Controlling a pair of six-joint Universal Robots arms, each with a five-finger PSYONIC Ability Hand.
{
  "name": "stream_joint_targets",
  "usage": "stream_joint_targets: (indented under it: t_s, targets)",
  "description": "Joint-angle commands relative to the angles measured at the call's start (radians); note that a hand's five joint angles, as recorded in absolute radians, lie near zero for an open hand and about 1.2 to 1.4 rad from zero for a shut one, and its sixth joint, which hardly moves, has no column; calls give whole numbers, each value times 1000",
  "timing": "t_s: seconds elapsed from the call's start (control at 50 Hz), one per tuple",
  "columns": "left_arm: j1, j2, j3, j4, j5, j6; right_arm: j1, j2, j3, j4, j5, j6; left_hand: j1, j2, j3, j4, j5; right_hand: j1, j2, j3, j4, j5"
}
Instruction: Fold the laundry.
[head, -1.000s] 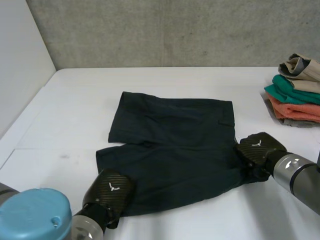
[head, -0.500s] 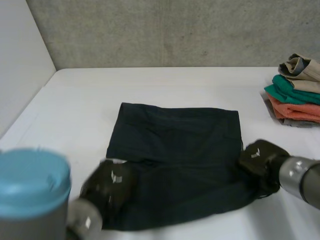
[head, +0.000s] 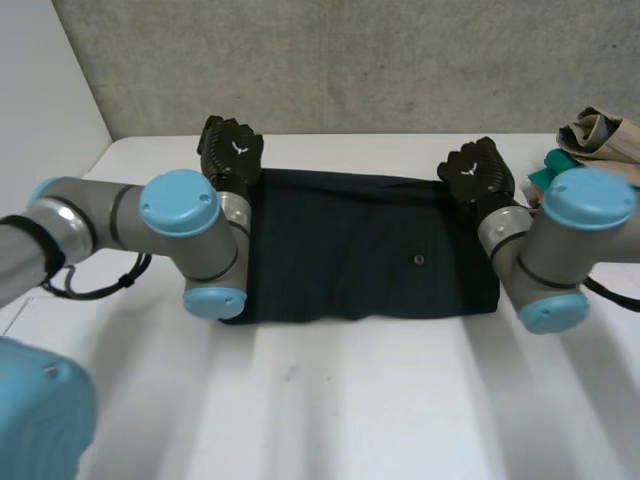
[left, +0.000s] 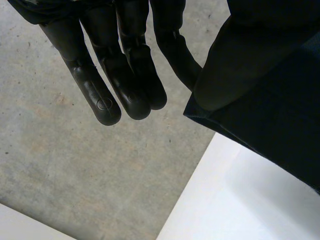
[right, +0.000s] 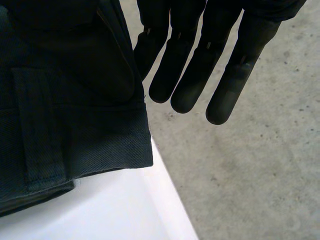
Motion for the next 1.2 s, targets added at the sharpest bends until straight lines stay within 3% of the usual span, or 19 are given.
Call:
stream_joint_targets:
  t_s: [0.02,0.04,0.06,0.16,0.34,0.46,0.72,0.74,0.76,0.78,0.82,0.9,1.02,1.14,1.2]
  targets:
    - [1,-150,185,-17,-7,-3,12,169,-146,-69,42,-5,-637,-701,-696,-702,-669,-940,-1012,-1022,-1025,-1005]
    - [-1,-149,180,-19,-8,-3,14,166,-146,-70,53,-4,-867,-931,-926,-932,-899,-940,-1012,-1022,-1025,-1005]
    - [-5,-144,174,-20,-8,-5,15,160,-144,-67,60,3,-958,-1022,-1017,-1023,-990,-940,-1012,-1022,-1025,-1005]
    - [-24,-59,62,-26,-4,-34,12,56,-71,-35,68,67,-958,-1022,-1017,-1023,-990,-940,-1012,-1022,-1025,-1005]
    - [-31,213,-254,-32,3,-204,2,-211,112,348,36,249,-958,-1022,-1017,-1023,-990,-940,-1012,-1022,-1025,-1005]
    - [-54,339,-430,-32,15,-278,-34,-225,185,471,2,341,-957,-1022,-1016,-1022,-989,-760,-832,-842,-845,-825]
    - [-87,364,-512,-32,39,-293,-67,-125,207,394,-9,345,-958,-1022,-1017,-1023,-990,-522,-594,-603,-607,-587]
    - [-85,364,-513,-32,39,-293,-69,-122,205,393,-7,343,-958,-1022,-1017,-1023,-990,-446,-518,-528,-531,-511]
    - [-85,364,-515,-32,39,-293,-77,-119,204,391,-2,342,-958,-1022,-1017,-1023,-990,37,-35,-44,-48,-28]
    - [-85,364,-516,-32,39,-293,-80,-119,204,388,-1,342,-958,-1022,-1017,-1023,-990,279,207,198,195,214]
    - [-85,367,-521,-32,39,-293,-90,-128,208,382,7,343,-958,-1022,-1017,-1023,-990,282,210,200,197,217]
    - [-85,394,-535,-32,39,-293,-113,-162,247,329,51,317,-958,-1022,-1017,-1023,-990,282,210,200,197,217]
    - [-85,466,-573,-32,39,-293,-146,-341,320,247,129,97,-958,-1022,-1017,-1023,-990,282,210,200,197,217]
    - [-80,525,-619,-32,39,-296,-129,-349,313,214,122,-148,-958,-1022,-1017,-1023,-990,282,210,200,197,217]
    - [-79,540,-640,-32,39,-310,-36,-343,285,146,81,-181,-958,-1022,-1017,-1023,-990,282,210,200,197,217]
